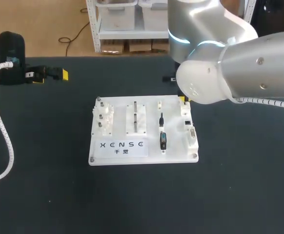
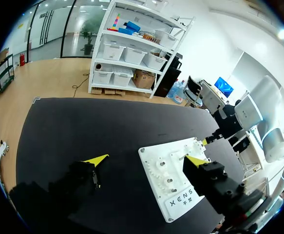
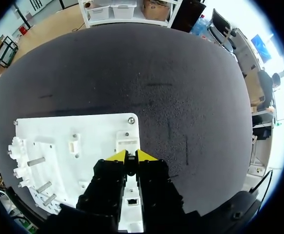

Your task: Insert the USB connector, Ethernet cable, and multi-pin plug into their matching sockets one by one.

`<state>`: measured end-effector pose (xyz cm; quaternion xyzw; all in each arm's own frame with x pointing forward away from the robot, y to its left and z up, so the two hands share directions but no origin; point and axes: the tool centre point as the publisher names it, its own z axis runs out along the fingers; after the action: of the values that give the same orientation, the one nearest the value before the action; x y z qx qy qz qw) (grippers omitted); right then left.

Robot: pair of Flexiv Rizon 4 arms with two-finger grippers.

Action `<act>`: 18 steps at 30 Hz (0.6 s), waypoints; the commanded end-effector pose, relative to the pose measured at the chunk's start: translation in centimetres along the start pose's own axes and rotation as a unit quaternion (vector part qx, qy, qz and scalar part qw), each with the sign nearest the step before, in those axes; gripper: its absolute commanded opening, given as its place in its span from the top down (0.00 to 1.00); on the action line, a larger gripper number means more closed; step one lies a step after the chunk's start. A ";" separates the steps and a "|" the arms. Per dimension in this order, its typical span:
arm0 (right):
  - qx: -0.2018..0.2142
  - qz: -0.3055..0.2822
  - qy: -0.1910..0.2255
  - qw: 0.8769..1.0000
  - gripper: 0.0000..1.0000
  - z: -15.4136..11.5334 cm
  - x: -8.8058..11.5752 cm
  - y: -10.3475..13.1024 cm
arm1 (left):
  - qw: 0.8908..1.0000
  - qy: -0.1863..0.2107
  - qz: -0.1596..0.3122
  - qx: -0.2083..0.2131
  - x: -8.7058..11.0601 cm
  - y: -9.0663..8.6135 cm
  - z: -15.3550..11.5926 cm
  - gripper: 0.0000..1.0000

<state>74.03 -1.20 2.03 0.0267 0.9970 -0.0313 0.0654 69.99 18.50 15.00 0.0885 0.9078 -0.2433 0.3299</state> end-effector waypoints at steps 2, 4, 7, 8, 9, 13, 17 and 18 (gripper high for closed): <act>-0.002 -0.003 -0.001 1.000 1.00 -0.5 0.0 0.1 | 1.000 0.000 0.000 0.000 0.0 0.0 0.0 0.00; -0.003 -0.003 -0.002 1.000 1.00 -0.5 0.0 0.2 | 1.000 0.000 0.000 0.000 0.0 0.0 0.0 0.00; -0.002 -0.003 -0.002 1.000 1.00 -0.5 0.0 0.2 | 1.000 0.000 0.000 0.000 0.0 0.0 0.0 0.00; -0.002 -0.003 -0.002 1.000 1.00 -0.5 0.0 0.2 | 1.000 0.000 0.000 0.000 0.0 0.0 0.0 0.00; -0.001 -0.003 -0.001 1.000 1.00 -0.4 0.0 0.2 | 1.000 0.000 0.000 0.000 0.0 0.0 0.0 0.00; 0.001 -0.004 0.002 1.000 1.00 0.0 0.1 0.2 | 1.000 0.000 0.000 0.000 0.0 0.0 0.0 0.00; 0.004 -0.005 0.006 1.000 1.00 0.4 0.1 0.2 | 1.000 0.000 0.000 0.000 0.0 0.0 0.0 0.00; 0.005 -0.005 0.007 1.000 1.00 0.5 0.1 0.2 | 1.000 0.000 0.000 0.000 0.0 0.0 0.0 0.00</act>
<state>73.77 -1.09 1.73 0.0223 0.9973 -0.0345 0.0601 69.99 18.50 15.00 0.0885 0.9078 -0.2433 0.3299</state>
